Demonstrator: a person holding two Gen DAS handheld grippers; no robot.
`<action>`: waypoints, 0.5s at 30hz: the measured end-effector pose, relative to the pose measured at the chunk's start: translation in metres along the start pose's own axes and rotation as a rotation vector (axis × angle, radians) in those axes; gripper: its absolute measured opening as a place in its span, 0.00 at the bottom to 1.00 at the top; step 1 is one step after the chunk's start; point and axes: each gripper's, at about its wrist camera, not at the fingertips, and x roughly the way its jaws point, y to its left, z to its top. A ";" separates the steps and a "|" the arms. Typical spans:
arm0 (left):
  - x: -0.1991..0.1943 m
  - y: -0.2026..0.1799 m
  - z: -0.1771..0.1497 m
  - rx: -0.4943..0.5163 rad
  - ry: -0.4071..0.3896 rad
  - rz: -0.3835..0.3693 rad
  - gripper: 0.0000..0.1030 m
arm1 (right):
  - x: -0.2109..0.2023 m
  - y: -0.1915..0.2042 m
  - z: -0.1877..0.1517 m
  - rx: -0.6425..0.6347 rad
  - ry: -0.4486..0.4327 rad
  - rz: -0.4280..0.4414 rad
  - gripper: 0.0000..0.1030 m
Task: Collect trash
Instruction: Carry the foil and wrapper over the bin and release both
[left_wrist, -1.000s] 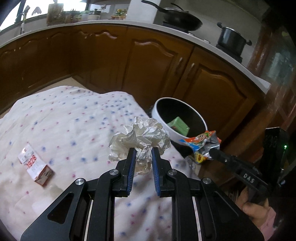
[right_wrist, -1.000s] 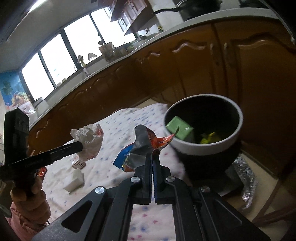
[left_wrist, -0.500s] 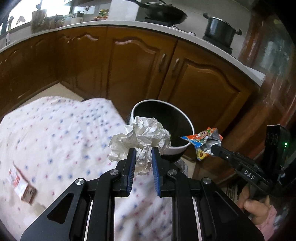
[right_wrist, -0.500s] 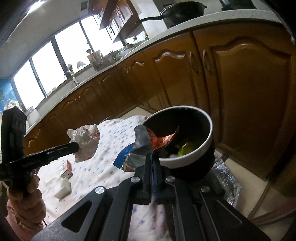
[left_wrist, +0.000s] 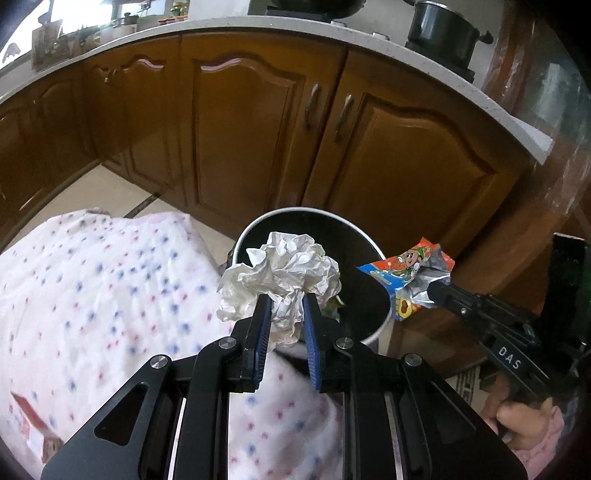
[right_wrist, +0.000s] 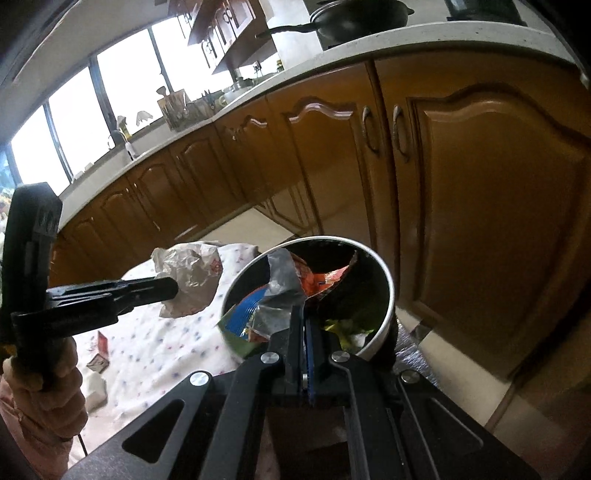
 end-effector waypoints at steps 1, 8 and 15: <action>0.004 -0.002 0.004 0.006 0.004 0.002 0.16 | 0.003 -0.001 0.002 -0.002 0.004 -0.004 0.01; 0.041 -0.005 0.025 0.022 0.044 0.002 0.16 | 0.031 -0.007 0.011 -0.016 0.060 -0.038 0.01; 0.067 -0.002 0.036 -0.006 0.104 -0.026 0.30 | 0.048 -0.019 0.014 0.011 0.089 -0.049 0.09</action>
